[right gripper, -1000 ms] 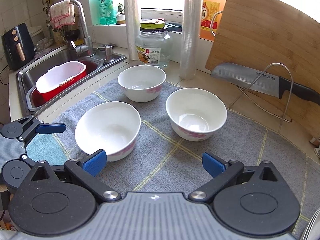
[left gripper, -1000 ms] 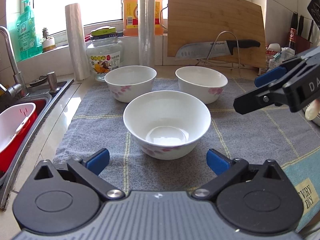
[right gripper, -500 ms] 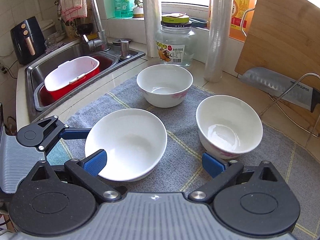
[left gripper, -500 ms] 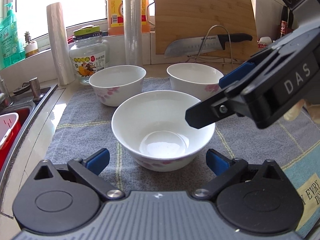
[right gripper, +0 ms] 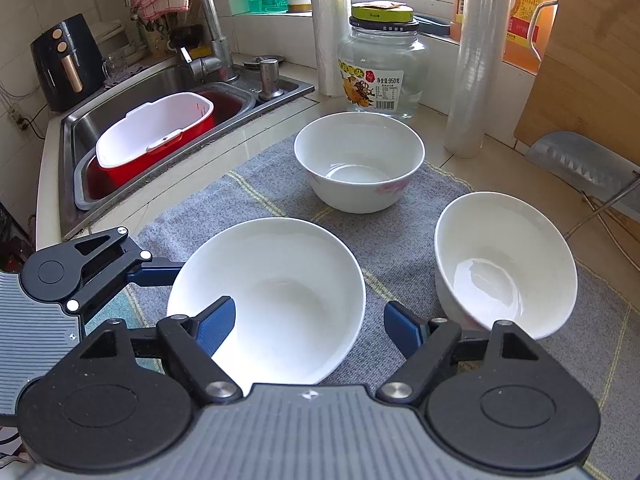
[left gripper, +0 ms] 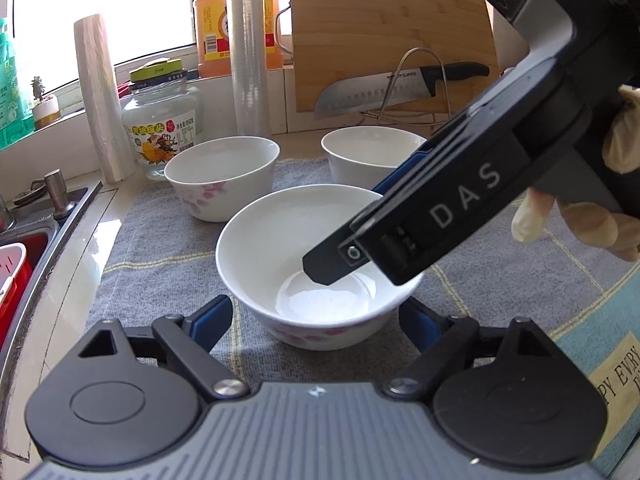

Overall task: Organize plates and bowls
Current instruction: 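Grip the rim of a white flower bowl with the right tool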

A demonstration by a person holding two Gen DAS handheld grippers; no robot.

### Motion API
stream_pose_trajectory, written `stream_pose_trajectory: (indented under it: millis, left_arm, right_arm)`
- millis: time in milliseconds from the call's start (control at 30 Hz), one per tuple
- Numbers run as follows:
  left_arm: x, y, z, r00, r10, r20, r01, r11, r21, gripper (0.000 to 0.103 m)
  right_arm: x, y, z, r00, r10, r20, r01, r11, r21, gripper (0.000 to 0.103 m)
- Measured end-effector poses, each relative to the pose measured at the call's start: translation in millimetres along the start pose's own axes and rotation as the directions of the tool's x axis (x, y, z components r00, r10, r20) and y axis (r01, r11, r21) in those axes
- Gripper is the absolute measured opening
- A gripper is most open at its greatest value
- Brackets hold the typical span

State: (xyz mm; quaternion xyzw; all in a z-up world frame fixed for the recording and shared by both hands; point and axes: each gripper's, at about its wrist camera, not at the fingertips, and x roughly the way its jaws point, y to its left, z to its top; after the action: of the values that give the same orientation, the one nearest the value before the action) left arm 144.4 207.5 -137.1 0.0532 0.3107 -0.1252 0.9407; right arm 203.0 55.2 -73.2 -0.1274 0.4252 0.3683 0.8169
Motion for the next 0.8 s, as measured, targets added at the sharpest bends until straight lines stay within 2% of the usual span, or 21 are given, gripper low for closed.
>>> stream_pose_trajectory:
  millis: [333, 800]
  left_arm:
    - [-1.8, 0.3, 1.3, 1.0, -0.015, 0.001, 0.015, 1.0, 0.016, 0.085]
    - [-10.6, -5.6, 7.7, 1.0, -0.01, -0.009, 0.011, 0.999, 0.047, 0.084]
  right_arm:
    - [6.1, -3.0, 3.8, 0.998, 0.052, -0.019, -0.052, 0.999, 0.012, 0.072]
    - [-4.6, -0.5, 0.5, 0.999, 0.048, -0.007, -0.047, 0.999, 0.015, 0.072]
